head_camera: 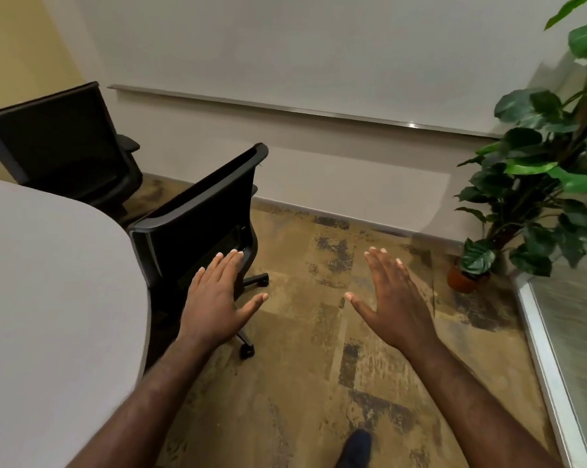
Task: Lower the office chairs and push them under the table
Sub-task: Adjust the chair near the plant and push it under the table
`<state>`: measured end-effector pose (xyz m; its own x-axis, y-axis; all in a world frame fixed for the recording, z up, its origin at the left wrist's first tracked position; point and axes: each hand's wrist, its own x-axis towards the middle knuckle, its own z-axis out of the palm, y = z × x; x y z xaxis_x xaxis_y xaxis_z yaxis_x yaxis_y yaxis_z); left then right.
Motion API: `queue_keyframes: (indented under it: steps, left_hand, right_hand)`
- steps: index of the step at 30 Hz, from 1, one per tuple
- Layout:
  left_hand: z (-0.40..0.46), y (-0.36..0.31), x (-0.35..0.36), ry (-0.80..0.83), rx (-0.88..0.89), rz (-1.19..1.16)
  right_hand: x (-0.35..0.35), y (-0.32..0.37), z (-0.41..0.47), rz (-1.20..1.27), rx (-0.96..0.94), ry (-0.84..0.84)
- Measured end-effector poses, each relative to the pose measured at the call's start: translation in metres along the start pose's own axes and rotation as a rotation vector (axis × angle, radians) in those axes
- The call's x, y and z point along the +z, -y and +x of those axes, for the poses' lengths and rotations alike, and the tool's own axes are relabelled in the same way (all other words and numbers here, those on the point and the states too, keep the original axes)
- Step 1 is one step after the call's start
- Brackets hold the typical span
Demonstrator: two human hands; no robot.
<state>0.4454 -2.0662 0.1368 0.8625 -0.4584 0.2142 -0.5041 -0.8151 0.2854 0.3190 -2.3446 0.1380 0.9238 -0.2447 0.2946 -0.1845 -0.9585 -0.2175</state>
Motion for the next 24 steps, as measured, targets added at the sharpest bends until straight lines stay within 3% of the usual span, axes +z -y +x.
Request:
queue_keyframes:
  steps: [9,16,24]
  left_hand:
    - [0.132,-0.053,0.023,-0.145,-0.140,0.026]
    - [0.219,-0.062,0.030,-0.209,-0.187,0.038]
    - [0.325,-0.037,0.034,-0.242,-0.223,0.028]
  right_hand:
    - [0.007,-0.081,0.159,0.015,-0.229,0.069]
    - [0.031,-0.086,0.276,0.046,-0.418,0.087]
    - [0.073,-0.082,0.395,0.081,-0.513,0.100]
